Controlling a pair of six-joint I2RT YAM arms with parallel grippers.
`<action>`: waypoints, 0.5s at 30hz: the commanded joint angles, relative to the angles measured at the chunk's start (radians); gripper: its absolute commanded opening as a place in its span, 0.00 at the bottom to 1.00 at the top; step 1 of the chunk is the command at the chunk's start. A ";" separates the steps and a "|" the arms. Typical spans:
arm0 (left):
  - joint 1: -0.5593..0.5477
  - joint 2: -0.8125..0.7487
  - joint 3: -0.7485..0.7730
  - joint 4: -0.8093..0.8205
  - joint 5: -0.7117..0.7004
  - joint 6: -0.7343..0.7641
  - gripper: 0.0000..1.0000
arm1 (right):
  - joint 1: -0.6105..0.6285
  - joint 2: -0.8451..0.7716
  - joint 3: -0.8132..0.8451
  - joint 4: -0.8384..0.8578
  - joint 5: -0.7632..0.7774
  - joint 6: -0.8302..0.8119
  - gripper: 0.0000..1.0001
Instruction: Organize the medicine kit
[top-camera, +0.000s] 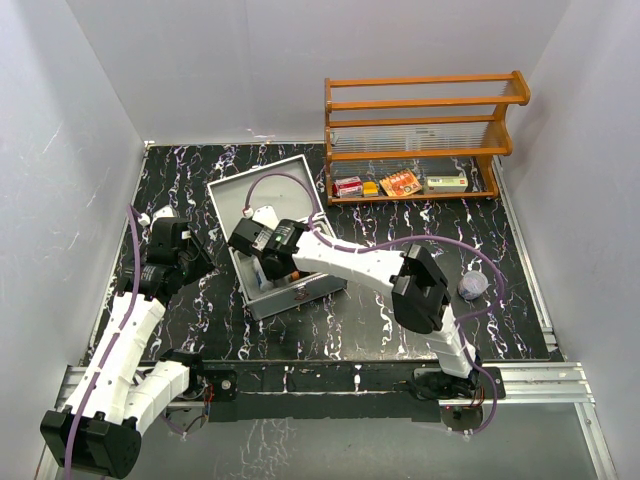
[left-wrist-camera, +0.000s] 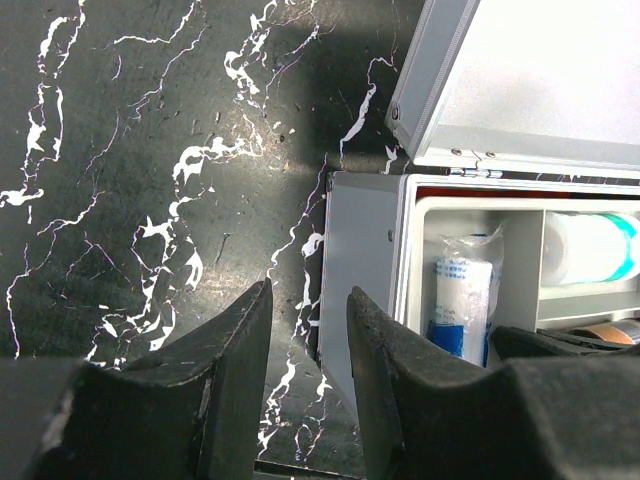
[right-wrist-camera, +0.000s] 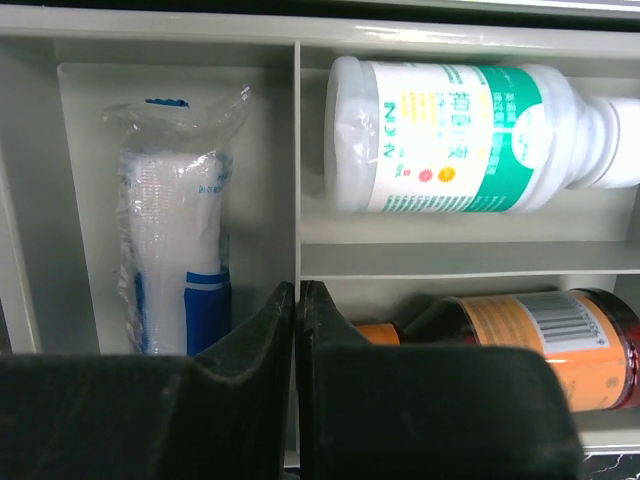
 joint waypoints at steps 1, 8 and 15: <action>0.002 -0.010 -0.003 -0.008 0.000 0.008 0.35 | -0.007 0.018 0.036 0.010 0.053 -0.025 0.00; 0.002 -0.012 0.003 -0.008 0.003 0.007 0.37 | -0.007 0.013 0.018 0.039 0.079 -0.014 0.00; 0.003 -0.007 0.008 -0.006 0.006 0.008 0.38 | -0.007 -0.015 -0.037 0.105 0.092 -0.013 0.00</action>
